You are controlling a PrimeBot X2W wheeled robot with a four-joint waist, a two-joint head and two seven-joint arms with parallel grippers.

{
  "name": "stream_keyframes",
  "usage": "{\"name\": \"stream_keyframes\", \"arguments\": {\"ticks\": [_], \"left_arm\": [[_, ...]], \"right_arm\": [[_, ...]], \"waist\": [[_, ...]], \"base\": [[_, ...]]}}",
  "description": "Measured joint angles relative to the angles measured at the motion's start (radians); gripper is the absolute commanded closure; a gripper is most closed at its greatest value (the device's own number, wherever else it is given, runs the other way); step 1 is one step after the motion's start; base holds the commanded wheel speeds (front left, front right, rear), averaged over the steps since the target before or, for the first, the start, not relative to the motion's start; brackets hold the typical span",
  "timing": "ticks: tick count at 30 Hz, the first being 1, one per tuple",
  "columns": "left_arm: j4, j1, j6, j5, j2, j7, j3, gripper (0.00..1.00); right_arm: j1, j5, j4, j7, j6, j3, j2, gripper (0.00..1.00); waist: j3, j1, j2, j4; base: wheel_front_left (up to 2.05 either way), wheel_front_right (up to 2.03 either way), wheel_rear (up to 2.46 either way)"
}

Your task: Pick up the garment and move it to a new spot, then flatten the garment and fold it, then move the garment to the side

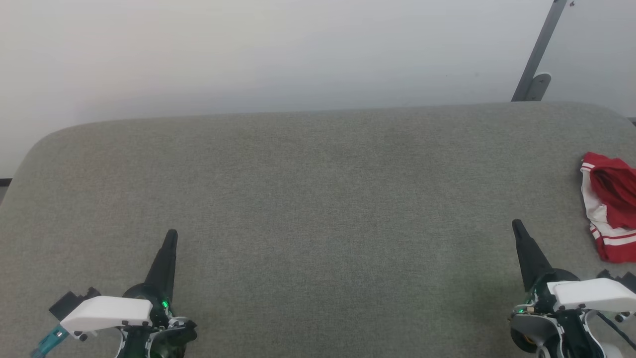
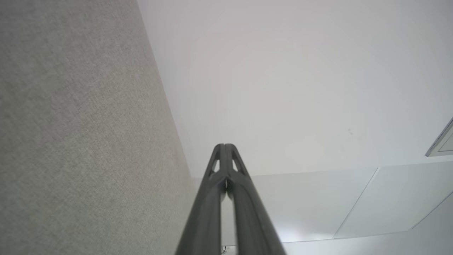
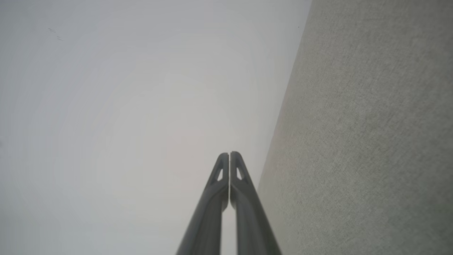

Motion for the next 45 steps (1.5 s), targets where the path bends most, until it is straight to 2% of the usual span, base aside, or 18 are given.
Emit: {"name": "stream_keyframes", "arguments": {"ticks": [9,45], "left_arm": [[0.002,-0.011,-0.001,-0.049,-0.006,0.015,-0.002,1.00],[0.002,-0.011,-0.001,-0.049,-0.006,0.015,-0.003,1.00]], "right_arm": [[-0.003,0.053,-0.005,0.012,0.000,-0.005,0.008,1.00],[-0.004,0.053,-0.006,0.012,0.000,-0.006,0.008,1.00]], "waist": [[0.000,0.0000,0.0000,0.003],[0.000,0.0000,0.0000,0.003]], "base": [[0.00,0.00,0.00],[0.00,0.00,0.00]]}}
